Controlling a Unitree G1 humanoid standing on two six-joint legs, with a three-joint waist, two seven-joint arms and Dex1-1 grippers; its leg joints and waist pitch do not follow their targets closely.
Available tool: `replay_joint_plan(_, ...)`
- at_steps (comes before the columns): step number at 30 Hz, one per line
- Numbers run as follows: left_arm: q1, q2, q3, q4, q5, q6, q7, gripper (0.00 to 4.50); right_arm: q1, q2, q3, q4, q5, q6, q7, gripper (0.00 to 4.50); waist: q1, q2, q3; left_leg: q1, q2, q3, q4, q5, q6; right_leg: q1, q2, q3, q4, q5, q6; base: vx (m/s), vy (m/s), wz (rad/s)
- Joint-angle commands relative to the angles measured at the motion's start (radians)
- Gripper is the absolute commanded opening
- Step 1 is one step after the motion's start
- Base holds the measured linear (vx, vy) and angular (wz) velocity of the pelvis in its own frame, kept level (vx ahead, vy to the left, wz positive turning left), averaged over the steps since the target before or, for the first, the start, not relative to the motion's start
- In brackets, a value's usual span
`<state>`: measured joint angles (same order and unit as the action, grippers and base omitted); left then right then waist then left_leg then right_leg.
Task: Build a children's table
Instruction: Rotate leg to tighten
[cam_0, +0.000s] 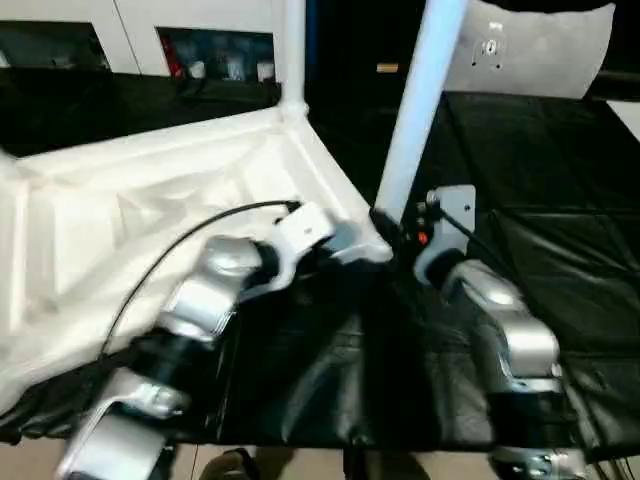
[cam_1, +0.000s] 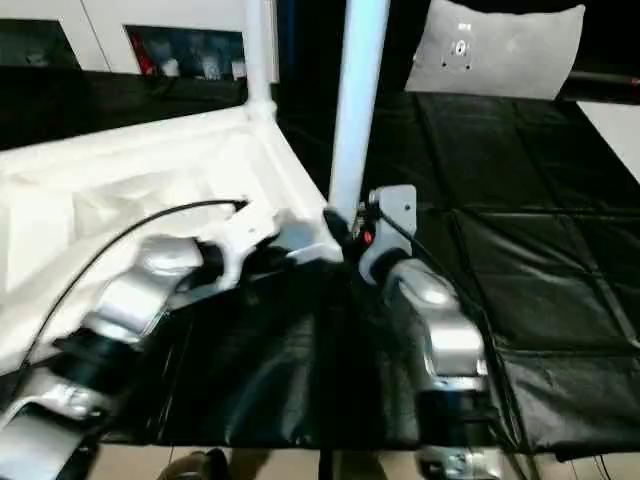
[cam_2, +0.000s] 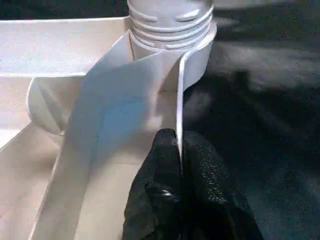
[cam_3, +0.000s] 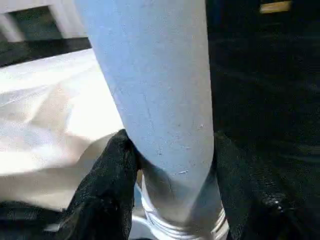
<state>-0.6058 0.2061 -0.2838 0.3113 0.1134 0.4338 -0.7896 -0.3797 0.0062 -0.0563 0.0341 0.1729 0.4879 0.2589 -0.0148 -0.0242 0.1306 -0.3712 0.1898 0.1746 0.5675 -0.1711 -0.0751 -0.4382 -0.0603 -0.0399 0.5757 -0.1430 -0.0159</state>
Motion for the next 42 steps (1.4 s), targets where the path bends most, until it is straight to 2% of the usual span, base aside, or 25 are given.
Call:
replay_joint_plan(1,-0.046,-0.104,-0.036,0.006,-0.018,-0.027,0.093,0.00,-0.007,0.110,0.126,0.014,0.053,0.004,0.037,2.29,0.004,-0.001,-0.066,0.006,0.019,-0.004,-0.063,-0.230,0.038,0.048,-0.055,0.038,-0.081,-0.396,-0.120,0.000,0.000,0.00)
replay_joint_plan(2,-0.046,-0.109,-0.036,0.008,-0.008,-0.026,0.100,0.00,-0.002,0.116,0.115,0.013,0.048,-0.004,0.028,2.29,0.003,-0.002,-0.065,0.004,0.019,-0.003,-0.063,-0.226,0.041,0.048,-0.055,0.038,-0.081,-0.380,-0.124,0.000,0.000,0.00)
replay_joint_plan(4,-0.042,-0.100,-0.037,0.006,0.005,-0.037,0.093,0.00,0.012,0.112,0.095,0.004,0.049,-0.013,0.023,2.66,0.008,0.001,-0.072,0.004,0.020,-0.002,-0.061,-0.185,0.051,0.057,-0.054,0.039,-0.070,-0.295,-0.149,0.000,0.000,0.00)
replay_joint_plan(5,-0.037,-0.091,-0.039,0.003,0.009,-0.037,0.086,0.00,0.019,0.101,0.089,-0.003,0.050,-0.012,0.029,2.66,0.008,0.000,-0.072,0.002,0.019,-0.002,-0.061,-0.177,0.055,0.059,-0.054,0.039,-0.069,-0.275,-0.156,0.000,0.000,0.00)
replay_joint_plan(8,-0.021,-0.058,-0.044,-0.008,0.012,-0.062,0.052,0.00,0.034,0.060,0.080,-0.016,0.046,-0.027,0.064,2.84,0.011,0.002,-0.072,0.003,0.020,-0.001,-0.061,-0.177,0.063,0.062,-0.055,0.038,-0.068,-0.261,-0.169,0.000,0.000,0.00)
replay_joint_plan(10,0.009,-0.007,-0.043,-0.032,0.002,-0.073,-0.002,0.00,0.045,-0.004,0.053,-0.031,0.077,-0.034,0.142,3.12,0.016,0.003,-0.073,0.004,0.023,-0.001,-0.061,-0.177,0.069,0.065,-0.055,0.039,-0.066,-0.251,-0.178,0.000,0.000,0.00)
replay_joint_plan(11,0.021,0.014,-0.043,-0.041,0.000,-0.076,-0.023,0.00,0.047,-0.031,0.042,-0.037,0.092,-0.033,0.179,3.12,0.017,0.002,-0.073,0.004,0.022,0.000,-0.061,-0.175,0.072,0.066,-0.055,0.039,-0.066,-0.249,-0.179,0.000,0.000,0.00)
replay_joint_plan(13,0.051,0.074,-0.039,-0.050,-0.014,-0.120,-0.096,0.00,0.053,-0.128,0.029,-0.047,0.117,-0.052,0.307,3.28,0.015,0.000,-0.073,-0.001,0.022,-0.001,-0.059,-0.176,0.084,0.072,-0.056,0.038,-0.064,-0.245,-0.185,0.000,0.000,0.00)
replay_joint_plan(14,0.051,0.074,-0.038,-0.050,-0.015,-0.120,-0.097,0.00,0.053,-0.130,0.029,-0.048,0.118,-0.053,0.309,3.40,0.016,0.000,-0.073,0.000,0.022,-0.001,-0.059,-0.177,0.086,0.072,-0.056,0.038,-0.065,-0.250,-0.186,0.000,0.000,0.00)
replay_joint_plan(15,0.057,0.091,-0.039,-0.049,-0.016,-0.141,-0.115,0.00,0.055,-0.165,0.034,-0.047,0.119,-0.055,0.352,3.51,0.013,0.000,-0.070,-0.003,0.022,0.000,-0.059,-0.177,0.087,0.070,-0.057,0.038,-0.067,-0.275,-0.186,0.000,0.000,0.00)
replay_joint_plan(17,0.069,0.122,-0.038,-0.051,-0.027,-0.162,-0.159,0.00,0.058,-0.242,0.054,-0.041,0.106,-0.073,0.436,3.71,0.014,0.000,-0.070,0.000,0.023,0.000,-0.059,-0.185,0.082,0.068,-0.058,0.037,-0.071,-0.310,-0.180,0.000,0.000,0.00)
replay_joint_plan(18,0.082,0.158,-0.044,-0.049,-0.049,-0.226,-0.226,0.00,0.058,-0.323,0.072,-0.032,0.101,-0.097,0.540,3.71,0.018,-0.003,-0.071,0.002,0.024,-0.001,-0.057,-0.183,0.085,0.071,-0.057,0.038,-0.068,-0.314,-0.178,0.000,0.000,0.00)
replay_joint_plan(22,0.093,0.210,-0.057,-0.044,-0.085,-0.283,-0.337,0.00,0.054,-0.442,0.106,-0.022,0.124,-0.136,0.744,3.71,0.019,-0.001,-0.070,0.005,0.027,0.001,-0.056,-0.199,0.095,0.065,-0.058,0.039,-0.070,-0.325,-0.184,0.000,0.000,0.00)
replay_joint_plan(28,0.093,0.269,-0.074,-0.037,-0.131,-0.368,-0.494,0.00,0.027,-0.535,0.141,0.034,0.169,-0.161,0.957,3.71,0.029,0.000,-0.070,0.010,0.030,0.000,-0.056,-0.202,0.105,0.062,-0.059,0.037,-0.067,-0.329,-0.207,0.000,0.000,0.00)
replay_joint_plan(29,0.092,0.277,-0.077,-0.040,-0.137,-0.371,-0.516,0.00,0.021,-0.545,0.150,0.043,0.175,-0.160,0.985,3.45,0.030,0.000,-0.071,0.010,0.032,0.001,-0.056,-0.192,0.105,0.062,-0.059,0.038,-0.065,-0.306,-0.216,0.000,0.000,0.00)
replay_joint_plan(32,0.081,0.303,-0.093,-0.037,-0.147,-0.406,-0.580,0.00,-0.005,-0.565,0.174,0.084,0.179,-0.164,1.066,3.31,0.039,-0.003,-0.071,0.012,0.034,0.003,-0.054,-0.187,0.109,0.061,-0.060,0.039,-0.062,-0.294,-0.227,0.000,0.000,0.00)
replay_joint_plan(33,0.080,0.307,-0.096,-0.038,-0.149,-0.407,-0.592,0.00,-0.010,-0.567,0.179,0.090,0.182,-0.160,1.081,3.02,0.044,-0.002,-0.072,0.014,0.035,0.004,-0.055,-0.183,0.108,0.061,-0.061,0.039,-0.061,-0.294,-0.229,0.000,0.000,0.00)
replay_joint_plan(35,0.073,0.317,-0.108,-0.036,-0.148,-0.423,-0.616,0.00,-0.027,-0.570,0.201,0.108,0.181,-0.162,1.122,2.89,0.050,-0.004,-0.072,0.011,0.036,0.004,-0.054,-0.170,0.105,0.063,-0.060,0.038,-0.056,-0.281,-0.231,0.000,0.000,0.00)
replay_joint_plan(37,0.069,0.321,-0.112,-0.033,-0.149,-0.433,-0.631,0.00,-0.037,-0.570,0.215,0.121,0.178,-0.168,1.144,2.83,0.051,-0.003,-0.072,0.011,0.036,0.004,-0.054,-0.165,0.104,0.063,-0.061,0.037,-0.055,-0.275,-0.232,0.000,0.000,0.00)
replay_joint_plan(38,0.067,0.322,-0.111,-0.031,-0.150,-0.440,-0.641,0.00,-0.045,-0.571,0.229,0.133,0.178,-0.171,1.165,2.72,0.052,-0.002,-0.073,0.011,0.036,0.004,-0.053,-0.164,0.104,0.064,-0.061,0.037,-0.054,-0.271,-0.234,0.000,0.000,0.00)
replay_joint_plan(39,0.067,0.322,-0.110,-0.030,-0.151,-0.442,-0.644,0.00,-0.047,-0.572,0.233,0.137,0.178,-0.172,1.172,2.49,0.052,-0.008,-0.073,0.010,0.036,0.005,-0.053,-0.160,0.104,0.064,-0.060,0.037,-0.053,-0.265,-0.236,0.000,0.000,0.00)
replay_joint_plan(42,0.065,0.323,-0.109,-0.029,-0.154,-0.445,-0.648,0.00,-0.051,-0.569,0.244,0.142,0.180,-0.172,1.188,2.26,0.056,-0.007,-0.072,0.009,0.036,0.004,-0.053,-0.157,0.103,0.064,-0.062,0.038,-0.053,-0.269,-0.233,0.000,0.000,0.00)
